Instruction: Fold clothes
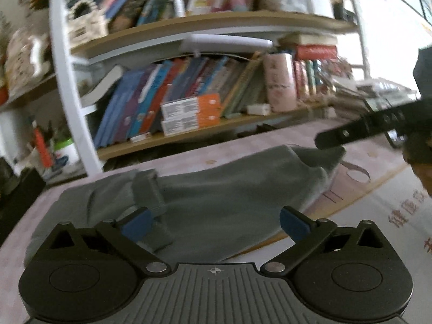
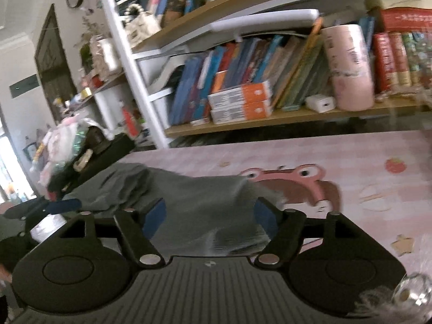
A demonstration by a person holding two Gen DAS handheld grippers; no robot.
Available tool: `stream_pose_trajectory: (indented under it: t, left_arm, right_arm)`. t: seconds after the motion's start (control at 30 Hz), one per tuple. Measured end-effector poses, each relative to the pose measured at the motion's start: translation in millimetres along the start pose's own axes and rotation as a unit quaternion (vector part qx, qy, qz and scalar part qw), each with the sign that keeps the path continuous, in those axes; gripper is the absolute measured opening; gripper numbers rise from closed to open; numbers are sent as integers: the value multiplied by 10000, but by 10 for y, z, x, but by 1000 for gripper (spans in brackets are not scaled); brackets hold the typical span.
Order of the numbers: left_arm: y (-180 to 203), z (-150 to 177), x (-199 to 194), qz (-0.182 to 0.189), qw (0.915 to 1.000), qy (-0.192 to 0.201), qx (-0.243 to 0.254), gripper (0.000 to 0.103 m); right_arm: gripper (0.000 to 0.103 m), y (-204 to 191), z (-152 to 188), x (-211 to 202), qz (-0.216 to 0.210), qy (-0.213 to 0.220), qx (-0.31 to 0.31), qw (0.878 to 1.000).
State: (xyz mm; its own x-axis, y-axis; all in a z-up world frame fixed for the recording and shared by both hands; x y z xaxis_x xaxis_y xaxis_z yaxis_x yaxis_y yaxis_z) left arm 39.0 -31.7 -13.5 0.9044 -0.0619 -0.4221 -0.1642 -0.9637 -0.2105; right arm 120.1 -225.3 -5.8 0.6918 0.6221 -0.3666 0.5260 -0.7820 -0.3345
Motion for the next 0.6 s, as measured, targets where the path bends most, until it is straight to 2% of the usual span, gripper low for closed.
stream_pose_trajectory:
  t: [0.23,0.5,0.6]
  left_arm:
    - [397,-49,159,145,9984,-34,536,103]
    - [678,-27,328,290,9957,-141,872,103]
    - [744,15,374,319,9941,-204,1012,103]
  right_arm:
    - [76,334,47,50,293,-268,340,9986]
    - [78,377,110,96,81,-426,800,9958]
    - [78,409,130,132,-105,-496,1158,9920]
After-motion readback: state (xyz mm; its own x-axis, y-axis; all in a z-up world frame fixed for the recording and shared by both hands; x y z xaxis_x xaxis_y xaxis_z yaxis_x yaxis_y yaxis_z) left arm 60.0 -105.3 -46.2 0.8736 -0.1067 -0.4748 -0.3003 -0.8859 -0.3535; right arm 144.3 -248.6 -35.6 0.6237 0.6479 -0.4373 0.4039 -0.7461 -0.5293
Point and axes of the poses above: each gripper's, at about its wrist camera, not at the fingertips, and x roughly the way its jaws point, y to its right, z to its underside, the point moved 6 cm from there along x, roughly the way its jaws point, and after that the axes turned 1 degree about -z, right-handed, at the moved point
